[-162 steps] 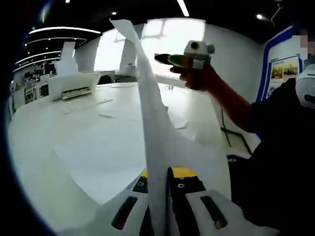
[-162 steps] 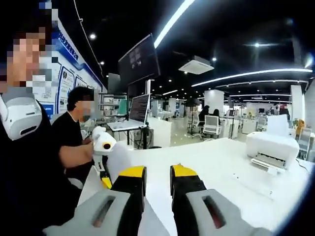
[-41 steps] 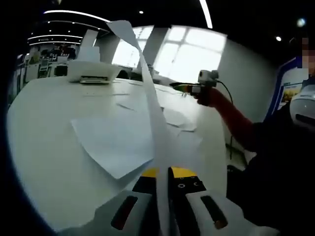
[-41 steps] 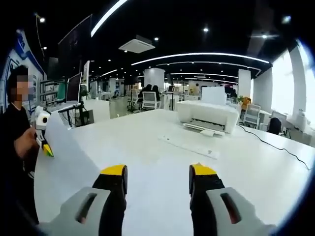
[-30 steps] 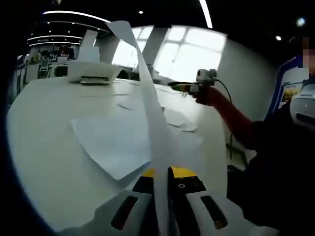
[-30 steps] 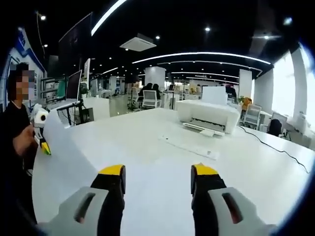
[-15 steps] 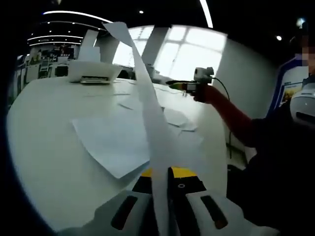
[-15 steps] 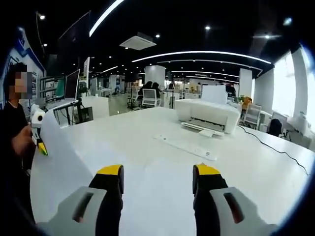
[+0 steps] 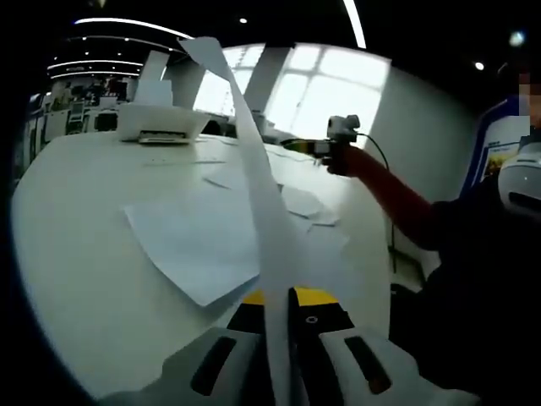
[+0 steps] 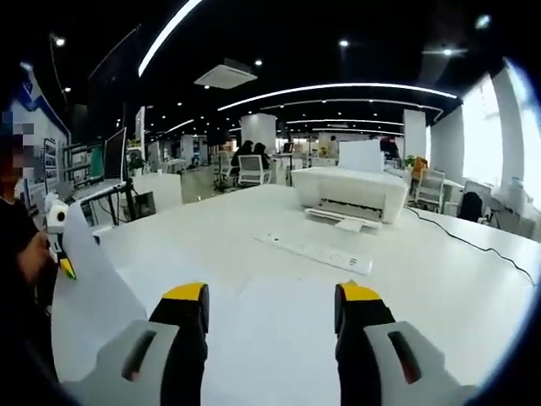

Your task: Organize the stack of printing papers by aligning and flattening the scattered papers on the table

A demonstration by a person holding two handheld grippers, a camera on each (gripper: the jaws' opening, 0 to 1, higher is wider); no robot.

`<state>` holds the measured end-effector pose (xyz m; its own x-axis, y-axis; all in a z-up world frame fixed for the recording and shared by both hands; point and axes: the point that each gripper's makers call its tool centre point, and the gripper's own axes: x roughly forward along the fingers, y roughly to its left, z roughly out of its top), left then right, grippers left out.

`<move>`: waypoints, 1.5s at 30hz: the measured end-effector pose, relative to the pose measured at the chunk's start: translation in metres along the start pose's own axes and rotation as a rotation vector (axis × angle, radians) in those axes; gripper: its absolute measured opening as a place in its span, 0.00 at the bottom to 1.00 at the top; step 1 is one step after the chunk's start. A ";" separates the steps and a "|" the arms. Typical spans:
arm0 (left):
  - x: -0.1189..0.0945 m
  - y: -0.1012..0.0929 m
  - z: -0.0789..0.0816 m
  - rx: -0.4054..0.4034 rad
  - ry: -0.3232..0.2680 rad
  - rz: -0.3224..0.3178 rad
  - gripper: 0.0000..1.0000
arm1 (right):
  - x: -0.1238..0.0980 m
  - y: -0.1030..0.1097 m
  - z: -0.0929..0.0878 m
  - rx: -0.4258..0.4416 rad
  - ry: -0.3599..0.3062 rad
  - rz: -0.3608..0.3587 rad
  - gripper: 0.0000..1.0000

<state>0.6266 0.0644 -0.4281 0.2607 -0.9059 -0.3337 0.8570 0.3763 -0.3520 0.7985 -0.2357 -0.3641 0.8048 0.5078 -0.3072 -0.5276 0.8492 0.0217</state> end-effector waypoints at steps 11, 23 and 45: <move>-0.001 0.002 0.000 -0.003 -0.002 0.001 0.06 | 0.005 -0.007 -0.002 -0.026 0.014 -0.016 0.60; -0.002 0.002 0.000 -0.005 -0.005 0.003 0.06 | 0.012 -0.014 -0.003 -0.040 0.023 -0.029 0.62; -0.002 0.001 0.000 -0.003 -0.003 0.002 0.06 | 0.026 -0.033 -0.013 -0.028 0.056 -0.043 0.69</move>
<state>0.6275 0.0669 -0.4274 0.2638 -0.9056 -0.3322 0.8551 0.3789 -0.3538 0.8333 -0.2529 -0.3851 0.8110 0.4614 -0.3596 -0.5008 0.8654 -0.0192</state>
